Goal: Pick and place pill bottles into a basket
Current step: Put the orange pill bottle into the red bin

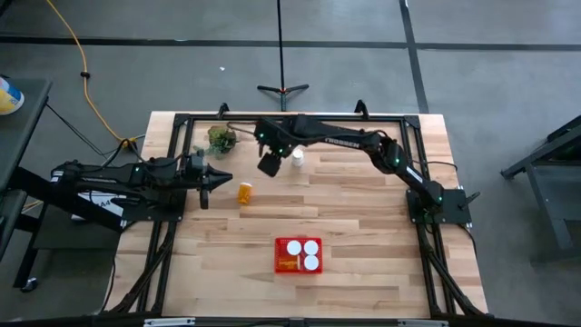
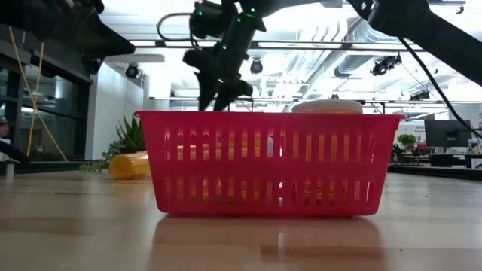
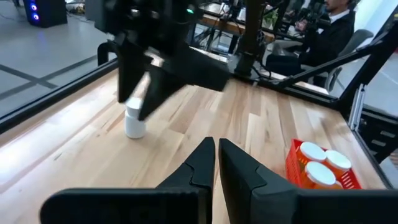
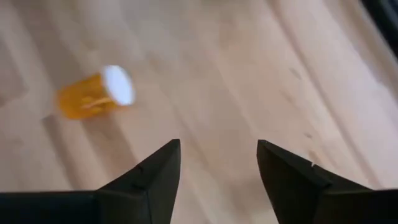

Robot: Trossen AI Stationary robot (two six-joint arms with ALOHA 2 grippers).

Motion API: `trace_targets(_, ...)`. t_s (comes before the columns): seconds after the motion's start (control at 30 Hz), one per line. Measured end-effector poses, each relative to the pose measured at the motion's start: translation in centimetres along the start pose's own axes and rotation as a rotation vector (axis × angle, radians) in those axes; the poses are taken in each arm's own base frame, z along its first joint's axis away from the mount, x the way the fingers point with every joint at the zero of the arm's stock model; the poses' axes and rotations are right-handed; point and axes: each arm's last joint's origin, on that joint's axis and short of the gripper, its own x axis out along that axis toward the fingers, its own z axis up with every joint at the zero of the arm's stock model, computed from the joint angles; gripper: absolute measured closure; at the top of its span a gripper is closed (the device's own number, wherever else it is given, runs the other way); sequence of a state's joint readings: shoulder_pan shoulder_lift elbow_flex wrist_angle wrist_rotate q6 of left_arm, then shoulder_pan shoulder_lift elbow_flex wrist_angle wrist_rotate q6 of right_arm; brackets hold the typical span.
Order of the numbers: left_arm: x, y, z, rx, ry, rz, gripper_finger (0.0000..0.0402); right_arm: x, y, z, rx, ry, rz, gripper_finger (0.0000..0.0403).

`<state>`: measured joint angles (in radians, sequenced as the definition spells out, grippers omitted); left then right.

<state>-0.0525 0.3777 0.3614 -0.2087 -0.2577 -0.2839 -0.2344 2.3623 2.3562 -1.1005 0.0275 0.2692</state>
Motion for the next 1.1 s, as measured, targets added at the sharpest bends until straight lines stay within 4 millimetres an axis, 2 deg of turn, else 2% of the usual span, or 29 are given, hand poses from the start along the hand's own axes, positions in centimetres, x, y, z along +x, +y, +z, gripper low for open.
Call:
trace_targets(0.2, 0.0, 0.0, 0.0, -0.023, -0.001, 0.000, 0.0341, 0.0, -3.2, -0.5, 0.096, 0.112, -0.071, 0.0181)
trace_targets(0.33, 0.0, 0.0, 0.0, -0.036, -0.001, -0.001, 0.0341, -0.1, -4.4, -0.6, 0.111, 0.145, -0.095, 0.0156)
trace_targets(0.7, 0.2, 0.0, -0.1, -0.037, 0.005, 0.022, 0.0341, -0.1, -4.2, -0.8, 0.102, 0.161, -0.096, 0.0122)
trace_targets(0.9, 2.0, -0.1, -1.3, -0.020, 0.126, 0.083, 0.0341, -0.3, -3.8, -0.7, 0.063, 0.152, -0.057, 0.0120)
trace_targets(1.1, 3.8, -0.1, -2.7, 0.034, 0.254, 0.124, 0.0341, -2.6, -3.7, 0.0, 0.050, 0.064, -0.036, 0.0120)
